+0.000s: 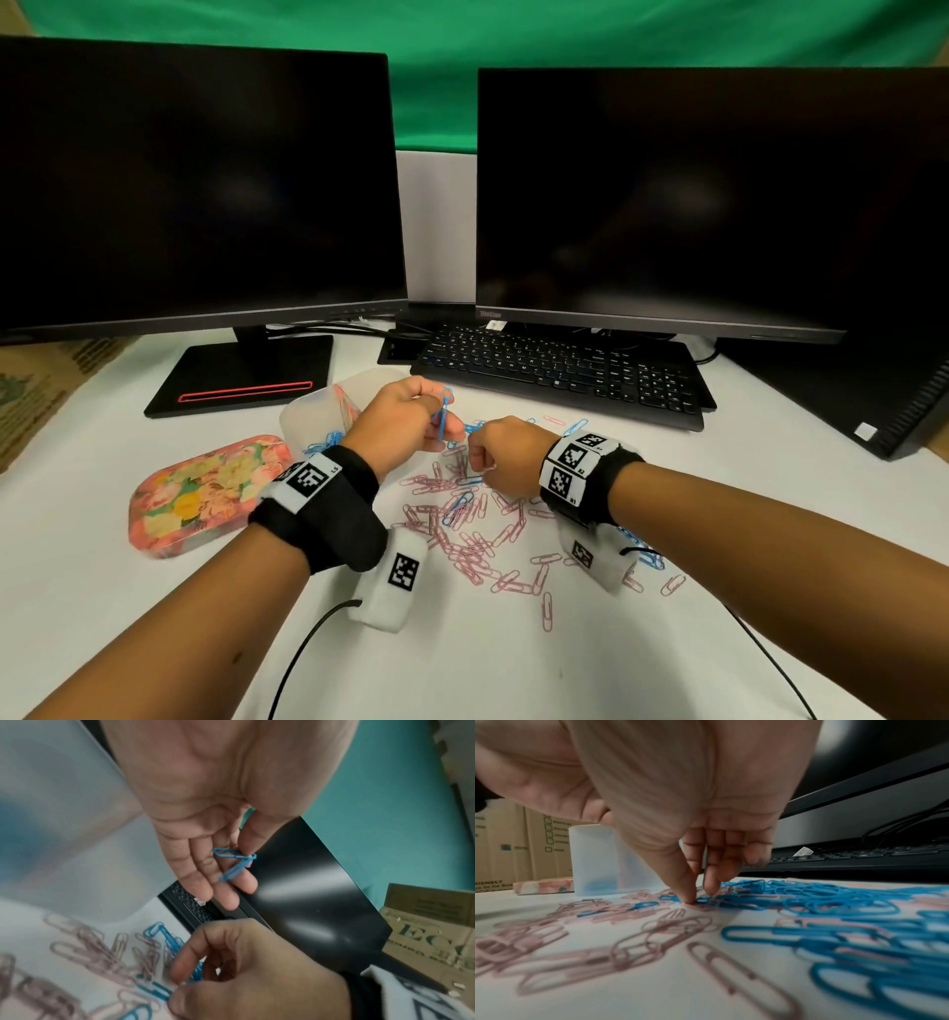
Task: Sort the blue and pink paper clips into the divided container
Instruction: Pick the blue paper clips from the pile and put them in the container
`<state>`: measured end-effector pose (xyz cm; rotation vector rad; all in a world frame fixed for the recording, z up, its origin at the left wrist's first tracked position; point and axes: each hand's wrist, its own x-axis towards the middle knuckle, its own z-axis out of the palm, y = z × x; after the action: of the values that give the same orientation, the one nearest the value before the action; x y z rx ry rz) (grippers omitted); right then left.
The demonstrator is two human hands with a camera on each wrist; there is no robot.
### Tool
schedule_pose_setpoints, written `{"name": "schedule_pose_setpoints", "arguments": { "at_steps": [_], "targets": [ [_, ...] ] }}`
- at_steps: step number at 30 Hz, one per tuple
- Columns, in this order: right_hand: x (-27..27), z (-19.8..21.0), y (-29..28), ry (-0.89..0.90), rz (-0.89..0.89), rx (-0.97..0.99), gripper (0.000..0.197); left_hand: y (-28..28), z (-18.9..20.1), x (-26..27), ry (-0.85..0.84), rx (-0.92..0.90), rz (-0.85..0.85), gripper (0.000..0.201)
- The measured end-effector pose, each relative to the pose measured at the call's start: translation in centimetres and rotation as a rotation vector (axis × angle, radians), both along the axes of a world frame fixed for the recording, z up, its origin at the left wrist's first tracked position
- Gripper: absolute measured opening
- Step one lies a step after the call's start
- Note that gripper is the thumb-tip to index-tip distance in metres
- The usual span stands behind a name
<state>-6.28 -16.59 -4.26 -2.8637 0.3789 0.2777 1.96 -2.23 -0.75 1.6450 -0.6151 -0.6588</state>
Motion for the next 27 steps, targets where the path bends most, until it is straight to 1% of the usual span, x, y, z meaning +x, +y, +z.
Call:
{"name": "schedule_pose_setpoints", "arguments": {
  "at_steps": [2,4,6,7,8,9,11,13,15,17,20,24,27],
  "targets": [
    [-0.1,-0.1,0.1,-0.030,-0.011,0.040,0.024,0.0,-0.2,-0.1,0.080,-0.028,0.016,0.018],
    [0.0,-0.3,0.1,-0.047,-0.024,0.065,0.027,0.0,-0.4,-0.3,0.137,-0.011,0.020,0.018],
    [0.1,-0.2,0.2,-0.048,-0.041,0.077,0.029,0.0,-0.9,-0.4,0.160,0.039,0.013,0.015],
    [0.2,-0.2,0.2,-0.038,-0.050,0.075,0.030,-0.1,-1.1,-0.3,0.143,0.077,0.006,0.012],
    [0.2,-0.1,0.2,-0.021,-0.057,0.072,0.031,-0.2,-1.5,-0.3,0.095,0.129,-0.004,0.009],
    [0.2,0.0,0.2,-0.002,-0.062,0.066,0.032,-0.3,-1.8,-0.3,0.010,0.194,-0.014,0.006],
    [0.2,0.1,0.1,0.025,-0.059,0.053,0.033,-0.5,-2.6,-0.3,-0.228,0.337,-0.056,0.005],
    [0.2,0.1,0.1,0.036,-0.062,0.048,0.034,-0.7,-3.5,-0.6,-0.438,0.472,-0.116,0.014],
    [-0.1,0.2,0.2,0.031,-0.077,0.061,0.032,-0.9,-4.2,-0.8,-0.589,0.609,-0.146,0.021],
    [-0.3,0.1,0.2,0.017,-0.087,0.071,0.031,-1.3,-4.7,-0.9,-0.653,0.708,-0.172,0.022],
    [-0.7,0.3,0.0,-0.020,-0.092,0.070,0.030,-1.8,-4.5,-1.0,-0.695,0.801,-0.190,0.019],
    [-0.8,0.6,-0.2,-0.066,-0.097,0.065,0.026,-2.4,-4.5,-0.8,-0.727,0.849,-0.220,0.013],
    [-1.1,1.1,-0.4,-0.108,-0.097,0.066,0.020,-2.6,-4.9,-0.6,-0.701,0.871,-0.253,0.019]
  ]
}}
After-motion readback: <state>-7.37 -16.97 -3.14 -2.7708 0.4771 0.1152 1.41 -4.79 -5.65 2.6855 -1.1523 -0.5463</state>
